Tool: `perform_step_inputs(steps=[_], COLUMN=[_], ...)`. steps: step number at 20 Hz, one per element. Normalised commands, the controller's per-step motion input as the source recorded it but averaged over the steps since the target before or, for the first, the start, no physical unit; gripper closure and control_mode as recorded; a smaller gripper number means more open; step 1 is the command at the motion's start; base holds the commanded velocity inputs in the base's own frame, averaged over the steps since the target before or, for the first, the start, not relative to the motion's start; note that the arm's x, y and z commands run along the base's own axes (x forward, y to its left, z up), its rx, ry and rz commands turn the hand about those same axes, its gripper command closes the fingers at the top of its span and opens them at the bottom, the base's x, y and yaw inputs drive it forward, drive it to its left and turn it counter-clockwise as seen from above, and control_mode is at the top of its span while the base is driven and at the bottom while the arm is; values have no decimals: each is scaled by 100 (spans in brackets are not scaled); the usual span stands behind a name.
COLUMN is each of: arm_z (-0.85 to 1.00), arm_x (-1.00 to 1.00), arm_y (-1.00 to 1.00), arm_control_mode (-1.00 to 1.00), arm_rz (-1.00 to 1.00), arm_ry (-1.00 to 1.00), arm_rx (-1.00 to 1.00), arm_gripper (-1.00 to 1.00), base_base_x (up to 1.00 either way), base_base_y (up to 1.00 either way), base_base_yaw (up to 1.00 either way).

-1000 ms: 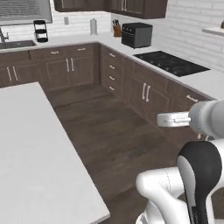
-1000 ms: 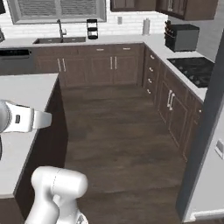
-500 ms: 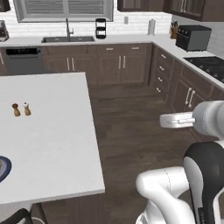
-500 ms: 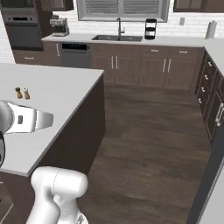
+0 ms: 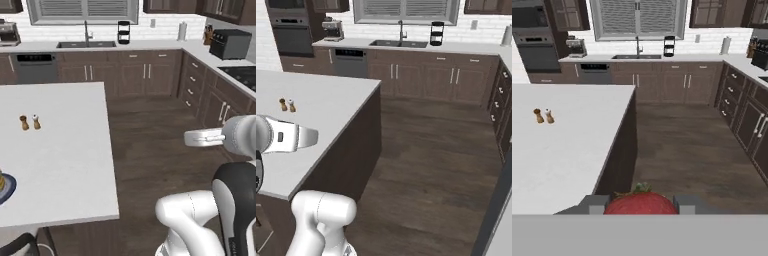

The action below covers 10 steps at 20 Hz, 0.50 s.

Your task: Take the strawberry from the fridge and place it on top of the pancake, located on the dining counter.

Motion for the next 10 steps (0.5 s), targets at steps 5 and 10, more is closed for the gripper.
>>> perform_step_inputs(steps=[5,10], arm_z=[0,0], arm_x=[0,0], arm_y=[0,0], arm_control_mode=[100,100], arm_rz=[0,0], arm_ry=[0,0], arm_rx=[0,0], arm_gripper=[100,100], base_base_x=[-68,-60], base_base_y=[-12,99], base_base_yaw=[73,58])
